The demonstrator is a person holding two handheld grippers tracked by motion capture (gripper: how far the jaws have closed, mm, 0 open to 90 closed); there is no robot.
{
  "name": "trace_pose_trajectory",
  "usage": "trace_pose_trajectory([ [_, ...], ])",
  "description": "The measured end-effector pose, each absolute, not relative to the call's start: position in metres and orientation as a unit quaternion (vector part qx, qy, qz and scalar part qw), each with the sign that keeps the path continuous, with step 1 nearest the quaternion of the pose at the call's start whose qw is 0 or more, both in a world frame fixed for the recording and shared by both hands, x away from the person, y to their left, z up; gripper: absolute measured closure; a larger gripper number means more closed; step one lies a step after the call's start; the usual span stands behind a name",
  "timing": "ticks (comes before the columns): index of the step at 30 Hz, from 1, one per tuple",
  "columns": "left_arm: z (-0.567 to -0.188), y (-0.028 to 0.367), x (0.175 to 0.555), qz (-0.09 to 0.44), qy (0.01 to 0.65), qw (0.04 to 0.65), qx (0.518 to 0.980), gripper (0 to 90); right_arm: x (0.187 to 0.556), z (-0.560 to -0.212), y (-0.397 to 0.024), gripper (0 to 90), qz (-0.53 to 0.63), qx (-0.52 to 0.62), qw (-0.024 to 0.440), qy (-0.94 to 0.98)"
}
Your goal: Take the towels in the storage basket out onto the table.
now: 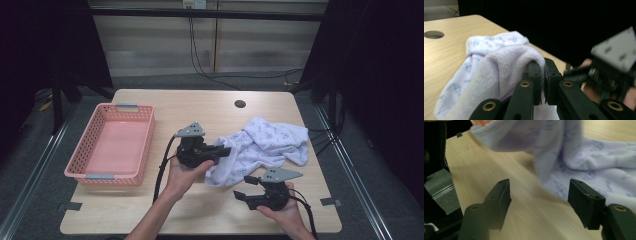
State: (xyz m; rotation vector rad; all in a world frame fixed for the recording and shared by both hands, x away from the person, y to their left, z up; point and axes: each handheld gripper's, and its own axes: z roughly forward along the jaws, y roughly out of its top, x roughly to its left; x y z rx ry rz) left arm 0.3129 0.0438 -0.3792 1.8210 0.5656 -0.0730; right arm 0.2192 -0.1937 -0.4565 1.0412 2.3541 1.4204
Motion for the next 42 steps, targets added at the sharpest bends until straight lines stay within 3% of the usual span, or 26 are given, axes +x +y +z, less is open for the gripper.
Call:
trace_pose_trajectory([
  [7, -0.356, 0.037, 0.313, -0.016, 0.237, 0.598, 0.765, 86.0, 0.231, -0.439, -0.168, 30.2, 0.527, 0.327, 0.102, 0.778],
  [9, -0.348, 0.038, 0.314, -0.019, 0.240, 0.608, 0.757, 85.9, 0.231, -0.433, -0.163, 34.1, 0.529, 0.328, 0.127, 0.772],
  [10, -0.345, 0.040, 0.314, -0.018, 0.239, 0.612, 0.754, 85.9, 0.233, -0.433, -0.162, 34.5, 0.516, 0.344, 0.146, 0.771],
  [18, -0.354, 0.047, 0.316, -0.023, 0.250, 0.609, 0.752, 85.4, 0.281, -0.462, -0.169, 39.9, 0.474, 0.413, 0.178, 0.757],
  [21, -0.359, 0.053, 0.316, -0.028, 0.255, 0.608, 0.751, 85.5, 0.294, -0.465, -0.170, 53.7, 0.469, 0.414, 0.199, 0.754],
  [24, -0.360, 0.063, 0.315, -0.026, 0.260, 0.616, 0.743, 85.5, 0.300, -0.462, -0.178, 87.8, 0.466, 0.416, 0.201, 0.755],
  [25, -0.361, 0.067, 0.316, -0.025, 0.263, 0.615, 0.743, 85.4, 0.301, -0.460, -0.182, 90.0, 0.474, 0.418, 0.188, 0.752],
  [30, -0.362, 0.081, 0.315, -0.022, 0.275, 0.617, 0.737, 81.1, 0.285, -0.441, -0.202, 90.0, 0.490, 0.403, 0.170, 0.754],
  [33, -0.368, 0.083, 0.317, -0.028, 0.286, 0.617, 0.733, 84.9, 0.272, -0.435, -0.217, 90.0, 0.489, 0.405, 0.184, 0.750],
  [34, -0.369, 0.081, 0.318, -0.029, 0.288, 0.616, 0.733, 85.7, 0.270, -0.437, -0.219, 88.4, 0.496, 0.406, 0.168, 0.749],
  [35, -0.370, 0.078, 0.318, -0.028, 0.287, 0.613, 0.736, 86.0, 0.270, -0.442, -0.216, 77.0, 0.500, 0.399, 0.144, 0.755],
  [37, -0.371, 0.073, 0.317, -0.024, 0.281, 0.606, 0.744, 86.0, 0.265, -0.449, -0.205, 65.4, 0.499, 0.385, 0.138, 0.764],
  [42, -0.376, 0.066, 0.319, -0.022, 0.282, 0.602, 0.747, 86.0, 0.248, -0.444, -0.176, 48.5, 0.520, 0.331, 0.105, 0.780],
])
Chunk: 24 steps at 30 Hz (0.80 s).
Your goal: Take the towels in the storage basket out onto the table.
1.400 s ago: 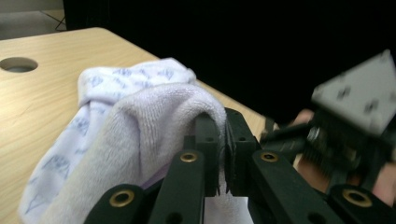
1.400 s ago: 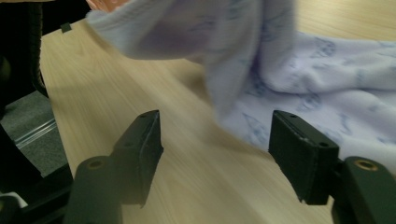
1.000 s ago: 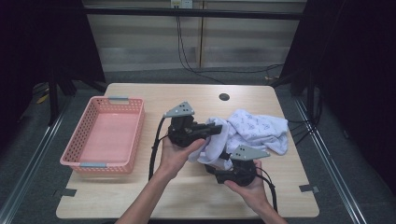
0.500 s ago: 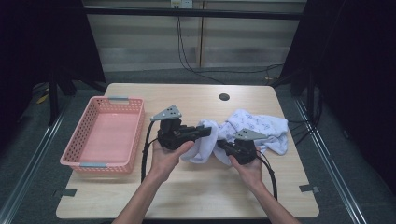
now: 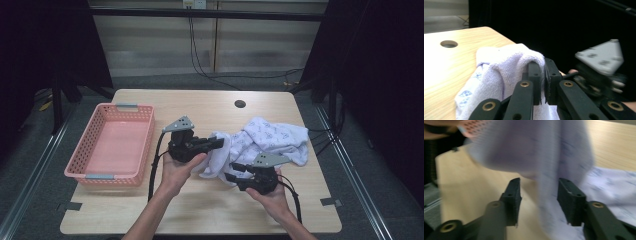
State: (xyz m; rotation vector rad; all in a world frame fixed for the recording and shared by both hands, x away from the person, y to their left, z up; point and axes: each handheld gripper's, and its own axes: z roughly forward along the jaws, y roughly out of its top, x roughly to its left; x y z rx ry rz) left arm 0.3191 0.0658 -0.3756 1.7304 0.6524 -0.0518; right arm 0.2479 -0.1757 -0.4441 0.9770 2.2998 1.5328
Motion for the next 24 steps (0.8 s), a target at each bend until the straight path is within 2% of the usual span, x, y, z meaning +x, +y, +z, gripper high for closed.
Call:
trace_pose_trajectory([
  [5, -0.383, 0.059, 0.319, -0.023, 0.285, 0.598, 0.749, 86.0, 0.239, -0.435, -0.160, 37.0, 0.537, 0.301, 0.096, 0.782],
  [9, -0.382, 0.055, 0.319, -0.020, 0.284, 0.600, 0.747, 85.9, 0.244, -0.442, -0.150, 32.5, 0.539, 0.306, 0.080, 0.781],
  [12, -0.380, 0.052, 0.318, -0.011, 0.280, 0.596, 0.752, 85.9, 0.246, -0.444, -0.145, 32.6, 0.554, 0.317, 0.070, 0.767],
  [16, -0.382, 0.045, 0.314, -0.002, 0.271, 0.588, 0.762, 85.7, 0.248, -0.437, -0.148, 32.8, 0.573, 0.333, 0.079, 0.745],
  [18, -0.383, 0.044, 0.312, -0.012, 0.268, 0.591, 0.760, 85.7, 0.249, -0.437, -0.147, 36.7, 0.558, 0.357, 0.103, 0.742],
  [20, -0.383, 0.042, 0.310, -0.011, 0.264, 0.590, 0.763, 85.8, 0.252, -0.439, -0.149, 39.7, 0.568, 0.362, 0.091, 0.734],
  [23, -0.382, 0.040, 0.306, -0.013, 0.255, 0.591, 0.765, 85.8, 0.251, -0.437, -0.147, 50.5, 0.551, 0.364, 0.125, 0.740],
  [24, -0.381, 0.040, 0.306, -0.010, 0.255, 0.593, 0.764, 85.7, 0.252, -0.438, -0.147, 58.1, 0.551, 0.368, 0.128, 0.738],
])
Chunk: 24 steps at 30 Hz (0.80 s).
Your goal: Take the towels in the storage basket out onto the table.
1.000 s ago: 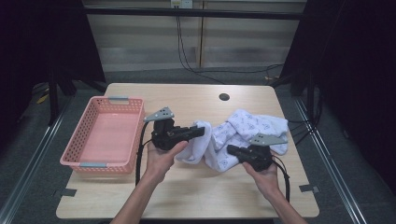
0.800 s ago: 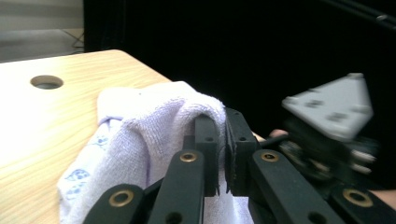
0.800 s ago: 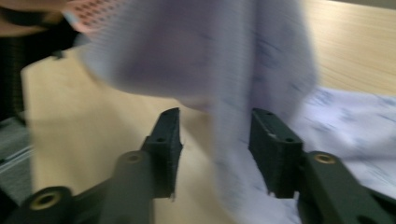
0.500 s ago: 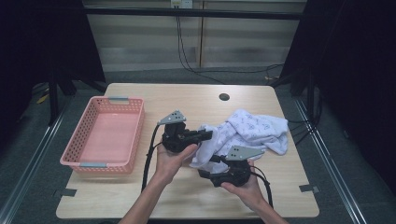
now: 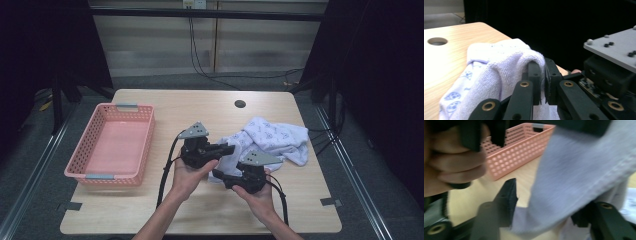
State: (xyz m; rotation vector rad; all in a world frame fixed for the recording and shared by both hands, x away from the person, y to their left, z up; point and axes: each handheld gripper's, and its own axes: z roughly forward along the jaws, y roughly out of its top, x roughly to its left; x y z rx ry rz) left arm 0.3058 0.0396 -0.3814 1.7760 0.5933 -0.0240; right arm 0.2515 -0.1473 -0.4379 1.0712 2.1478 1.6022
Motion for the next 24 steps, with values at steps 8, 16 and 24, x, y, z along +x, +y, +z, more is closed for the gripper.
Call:
trace_pose_trajectory([
  [8, -0.371, 0.060, 0.316, 0.002, 0.280, 0.608, 0.742, 86.0, 0.246, -0.460, -0.154, 77.3, 0.500, 0.365, 0.128, 0.775],
  [16, -0.390, 0.071, 0.319, -0.003, 0.294, 0.590, 0.752, 65.6, 0.246, -0.445, -0.184, 88.5, 0.505, 0.367, 0.151, 0.766],
  [24, -0.409, 0.090, 0.327, -0.006, 0.322, 0.581, 0.748, 45.1, 0.232, -0.446, -0.228, 88.5, 0.487, 0.386, 0.158, 0.767],
])
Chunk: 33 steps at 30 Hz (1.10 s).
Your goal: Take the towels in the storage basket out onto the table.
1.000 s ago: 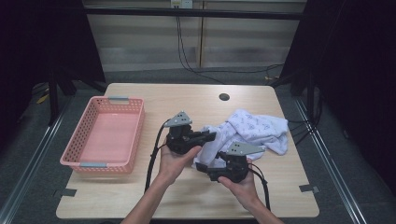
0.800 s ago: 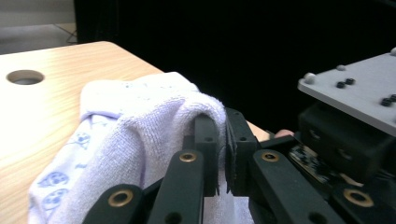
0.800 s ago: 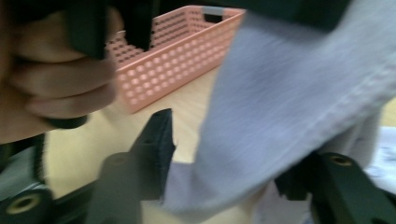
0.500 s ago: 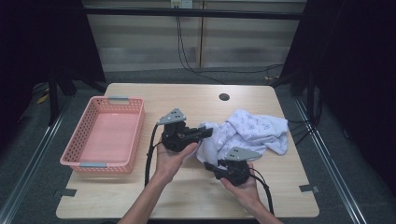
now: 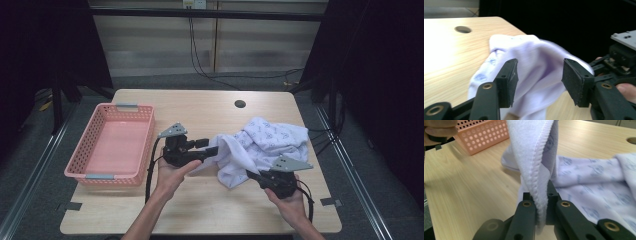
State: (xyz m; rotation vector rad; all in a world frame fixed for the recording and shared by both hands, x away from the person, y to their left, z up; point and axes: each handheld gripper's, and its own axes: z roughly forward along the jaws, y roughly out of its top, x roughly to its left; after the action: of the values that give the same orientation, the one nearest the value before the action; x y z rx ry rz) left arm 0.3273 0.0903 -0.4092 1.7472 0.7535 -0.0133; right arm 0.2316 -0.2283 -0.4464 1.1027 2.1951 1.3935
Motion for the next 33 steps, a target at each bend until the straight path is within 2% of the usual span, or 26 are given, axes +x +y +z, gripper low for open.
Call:
trace_pose_trajectory([
  [2, -0.418, 0.093, 0.334, 0.006, 0.328, 0.564, 0.758, 45.2, 0.228, -0.449, -0.235, 88.4, 0.481, 0.387, 0.158, 0.770],
  [9, -0.479, 0.093, 0.353, -0.020, 0.364, 0.507, 0.781, 39.1, 0.221, -0.452, -0.249, 88.4, 0.475, 0.390, 0.153, 0.774],
  [10, -0.483, 0.091, 0.353, -0.015, 0.360, 0.499, 0.788, 49.1, 0.221, -0.452, -0.250, 88.4, 0.473, 0.391, 0.153, 0.774],
  [11, -0.484, 0.091, 0.351, -0.004, 0.347, 0.497, 0.796, 67.3, 0.222, -0.452, -0.252, 88.4, 0.474, 0.393, 0.152, 0.774],
  [12, -0.484, 0.091, 0.351, -0.004, 0.347, 0.497, 0.796, 79.9, 0.221, -0.452, -0.253, 88.4, 0.474, 0.395, 0.152, 0.772],
  [13, -0.476, 0.093, 0.345, 0.001, 0.329, 0.523, 0.786, 85.6, 0.222, -0.451, -0.256, 88.4, 0.475, 0.397, 0.153, 0.770],
  [20, -0.395, 0.132, 0.343, 0.065, 0.311, 0.581, 0.750, 87.0, 0.232, -0.419, -0.288, 88.4, 0.499, 0.416, 0.183, 0.738],
  [24, -0.351, 0.137, 0.341, 0.109, 0.285, 0.588, 0.749, 87.0, 0.250, -0.378, -0.303, 88.5, 0.502, 0.415, 0.218, 0.727],
  [33, -0.268, 0.142, 0.333, 0.165, 0.256, 0.632, 0.712, 87.0, 0.290, -0.270, -0.307, 88.5, 0.526, 0.393, 0.302, 0.691],
])
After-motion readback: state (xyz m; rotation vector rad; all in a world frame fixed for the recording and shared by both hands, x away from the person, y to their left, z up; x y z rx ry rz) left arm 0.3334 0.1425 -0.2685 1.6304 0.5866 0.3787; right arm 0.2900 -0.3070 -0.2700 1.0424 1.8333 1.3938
